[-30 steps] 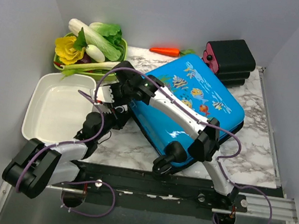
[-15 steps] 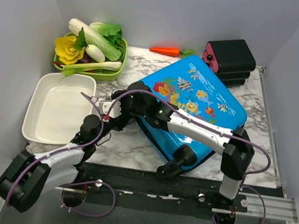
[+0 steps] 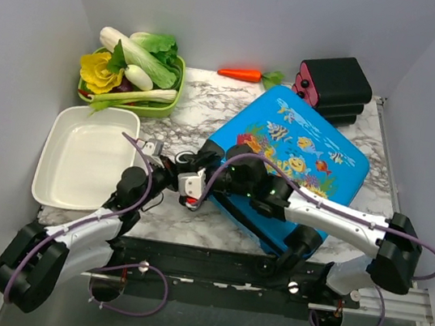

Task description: Open, take out, and arrange the luggage

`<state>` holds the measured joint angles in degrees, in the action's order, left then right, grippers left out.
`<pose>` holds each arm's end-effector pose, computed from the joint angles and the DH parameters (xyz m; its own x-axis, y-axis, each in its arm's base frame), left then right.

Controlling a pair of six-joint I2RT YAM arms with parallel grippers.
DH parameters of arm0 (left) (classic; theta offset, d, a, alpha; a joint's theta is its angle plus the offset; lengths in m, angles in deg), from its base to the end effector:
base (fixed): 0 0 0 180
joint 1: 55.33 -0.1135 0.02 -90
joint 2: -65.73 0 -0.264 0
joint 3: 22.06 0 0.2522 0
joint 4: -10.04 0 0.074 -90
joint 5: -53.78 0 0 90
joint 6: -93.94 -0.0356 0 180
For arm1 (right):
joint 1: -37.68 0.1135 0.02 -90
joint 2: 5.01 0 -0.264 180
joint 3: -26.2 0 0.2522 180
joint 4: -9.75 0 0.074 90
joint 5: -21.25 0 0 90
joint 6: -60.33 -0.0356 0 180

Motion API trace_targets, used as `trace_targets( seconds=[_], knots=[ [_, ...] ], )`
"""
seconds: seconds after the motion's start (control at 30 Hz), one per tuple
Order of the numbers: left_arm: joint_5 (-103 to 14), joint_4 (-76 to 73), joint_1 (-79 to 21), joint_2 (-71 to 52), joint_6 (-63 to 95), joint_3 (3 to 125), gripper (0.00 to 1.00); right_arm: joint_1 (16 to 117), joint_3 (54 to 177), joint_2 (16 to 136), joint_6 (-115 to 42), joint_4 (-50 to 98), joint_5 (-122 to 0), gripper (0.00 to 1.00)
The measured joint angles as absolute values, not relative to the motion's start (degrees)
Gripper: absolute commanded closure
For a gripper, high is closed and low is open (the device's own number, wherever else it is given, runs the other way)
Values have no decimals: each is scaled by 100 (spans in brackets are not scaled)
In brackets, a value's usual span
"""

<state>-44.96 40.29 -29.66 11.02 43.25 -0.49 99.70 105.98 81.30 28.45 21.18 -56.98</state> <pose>0.1668 -0.0862 0.1856 -0.3931 -0.5058 -0.7679 0.4083 0.6522 -0.6386 0.1611 0.3188 0.3147 0.7350 -0.3883 -0.5558 -0.6275 -0.0792 -0.7746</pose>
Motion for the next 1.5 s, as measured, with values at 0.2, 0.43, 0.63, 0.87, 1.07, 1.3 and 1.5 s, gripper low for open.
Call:
trace_targets(
  seconds=[0.2,0.43,0.63,0.87,1.07,1.3,1.5],
  knots=[
    [-4802,3974,-2828,605,4299,369,100,9931,9960,7292,2769,2335,-5283,99],
    [-5208,3823,-2782,-710,4054,1344,100,9959,9787,7039,2620,2730,-5451,99],
    [-5167,3589,-2822,-1716,3877,2213,100,10291,9768,6879,1866,2997,-5491,99],
    [-5505,3985,-3407,-2929,3768,3169,100,10882,9763,6580,1221,3679,-4761,99],
    [-5457,4029,-3506,-3224,3591,3514,37,10860,9661,6506,697,3600,-5237,54],
    [-4496,4022,-3678,-2610,3414,3324,1,10855,9573,6191,-77,3283,-6214,13],
    [-3630,3227,-3678,-1333,3171,3088,1,10827,9654,6182,-1161,3087,-7912,0]
  ],
)
